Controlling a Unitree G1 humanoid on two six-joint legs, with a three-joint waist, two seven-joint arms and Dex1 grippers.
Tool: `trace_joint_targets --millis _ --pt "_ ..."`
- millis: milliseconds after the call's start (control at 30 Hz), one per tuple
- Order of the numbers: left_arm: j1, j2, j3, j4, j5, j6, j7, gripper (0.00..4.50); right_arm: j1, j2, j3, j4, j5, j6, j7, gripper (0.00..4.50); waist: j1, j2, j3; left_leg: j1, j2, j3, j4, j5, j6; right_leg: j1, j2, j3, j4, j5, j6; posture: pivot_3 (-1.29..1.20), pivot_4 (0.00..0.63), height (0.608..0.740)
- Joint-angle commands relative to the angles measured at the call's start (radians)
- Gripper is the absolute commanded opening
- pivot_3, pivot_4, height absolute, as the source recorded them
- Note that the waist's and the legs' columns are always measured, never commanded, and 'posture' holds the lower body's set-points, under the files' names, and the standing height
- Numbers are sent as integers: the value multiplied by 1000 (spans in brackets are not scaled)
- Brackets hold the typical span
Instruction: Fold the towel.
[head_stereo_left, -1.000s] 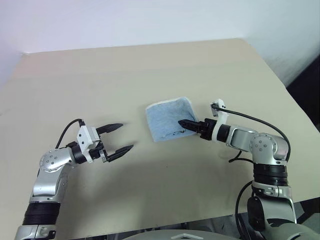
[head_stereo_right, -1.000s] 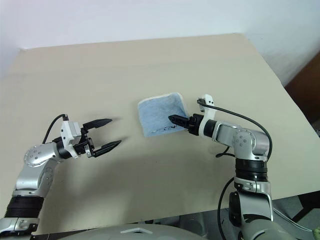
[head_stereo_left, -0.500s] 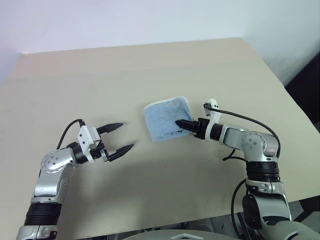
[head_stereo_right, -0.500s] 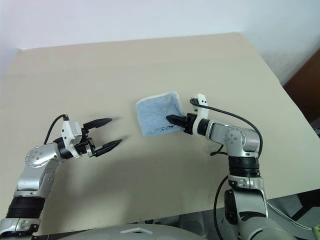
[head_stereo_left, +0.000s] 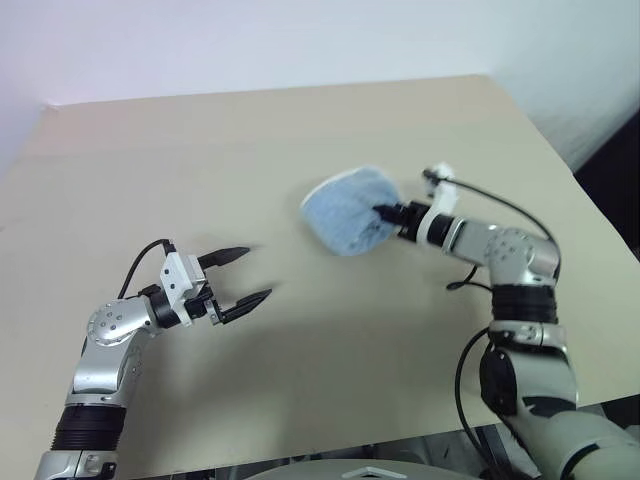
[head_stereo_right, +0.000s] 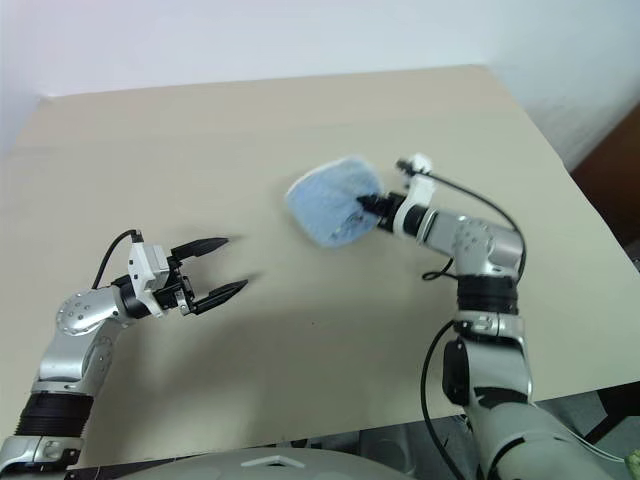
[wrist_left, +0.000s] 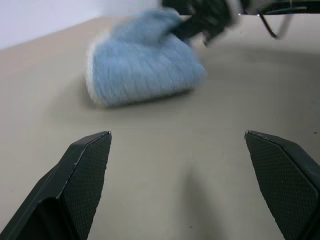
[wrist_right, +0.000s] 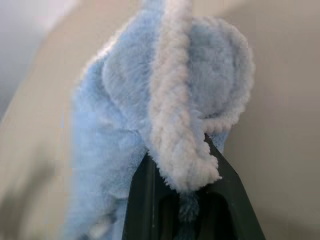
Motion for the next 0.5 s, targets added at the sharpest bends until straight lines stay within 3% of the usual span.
trace_joint_targets --millis 33,300,500 --pt "-19 -1 -1 3 6 -28 -11 4500 -75 -48 -84 115 -29 -105 -51 16 0 0 0 0 0 0 0 1 -2 0 0 0 0 0 0 0 150 740" --pt "-31 -4 -4 39 16 -51 -26 4500 -201 -173 -235 375 -85 -335 -267 16 -4 1 1 0 0 5 0 2 -2 0 -1 0 0 0 0 0 150 740" --pt "-35 -4 -7 41 20 -49 -29 4500 -164 -203 -328 345 -97 -399 -485 16 -6 1 1 0 0 5 0 2 -2 0 0 0 0 0 0 0 150 740"
